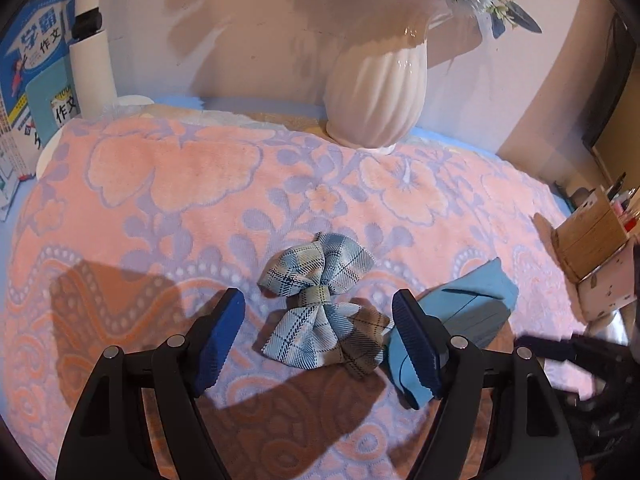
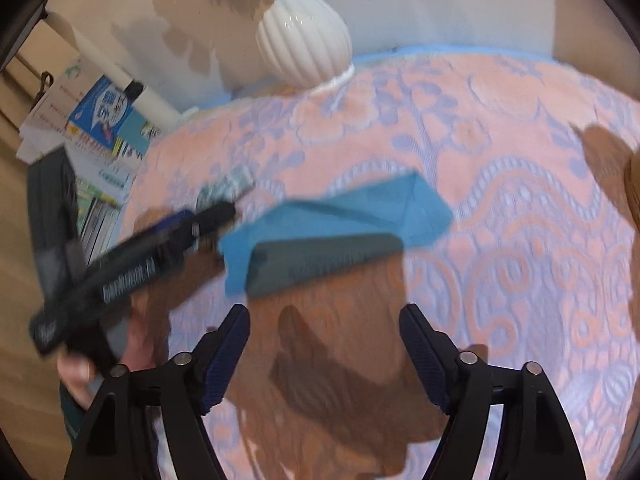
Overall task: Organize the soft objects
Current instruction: 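Grasp the plaid bow with the left tool while the right tool grasps the blue cloth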
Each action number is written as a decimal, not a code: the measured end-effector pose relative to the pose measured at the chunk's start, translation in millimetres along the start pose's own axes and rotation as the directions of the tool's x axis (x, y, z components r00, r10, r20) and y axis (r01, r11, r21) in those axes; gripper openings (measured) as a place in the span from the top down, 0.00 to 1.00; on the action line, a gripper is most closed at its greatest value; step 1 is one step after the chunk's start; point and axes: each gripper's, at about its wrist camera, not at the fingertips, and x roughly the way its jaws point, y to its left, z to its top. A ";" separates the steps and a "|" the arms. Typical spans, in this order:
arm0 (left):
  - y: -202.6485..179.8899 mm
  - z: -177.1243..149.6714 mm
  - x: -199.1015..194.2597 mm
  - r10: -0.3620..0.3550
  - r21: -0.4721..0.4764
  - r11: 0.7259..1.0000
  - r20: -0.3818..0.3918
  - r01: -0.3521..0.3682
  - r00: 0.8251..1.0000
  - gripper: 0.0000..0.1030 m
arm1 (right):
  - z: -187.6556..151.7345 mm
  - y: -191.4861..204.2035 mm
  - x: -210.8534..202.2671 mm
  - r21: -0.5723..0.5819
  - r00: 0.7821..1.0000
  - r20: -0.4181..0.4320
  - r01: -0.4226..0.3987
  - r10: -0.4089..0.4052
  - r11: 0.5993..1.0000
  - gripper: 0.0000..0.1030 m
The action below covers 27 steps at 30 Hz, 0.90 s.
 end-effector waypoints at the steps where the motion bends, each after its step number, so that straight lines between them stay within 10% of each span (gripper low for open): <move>1: -1.0 -0.7 0.3 0.025 0.010 1.000 0.004 -0.025 1.000 0.50 | 3.9 1.4 2.9 0.003 1.000 0.012 0.009 -0.009 1.000 0.25; 14: -1.7 -0.3 4.0 0.046 0.039 0.998 0.007 -0.047 0.999 0.70 | 38.6 28.9 33.4 0.012 0.977 0.184 0.107 -0.107 0.994 0.16; 22: -1.9 0.0 5.8 0.036 0.048 0.998 0.010 -0.037 0.999 0.68 | 30.9 27.0 29.1 -0.067 0.943 0.218 0.271 -0.251 0.960 0.76; 27: -5.9 -1.4 4.0 0.042 0.073 0.996 0.021 -0.043 0.999 0.83 | 21.9 17.3 12.4 -0.092 0.968 0.226 0.135 -0.111 0.987 0.94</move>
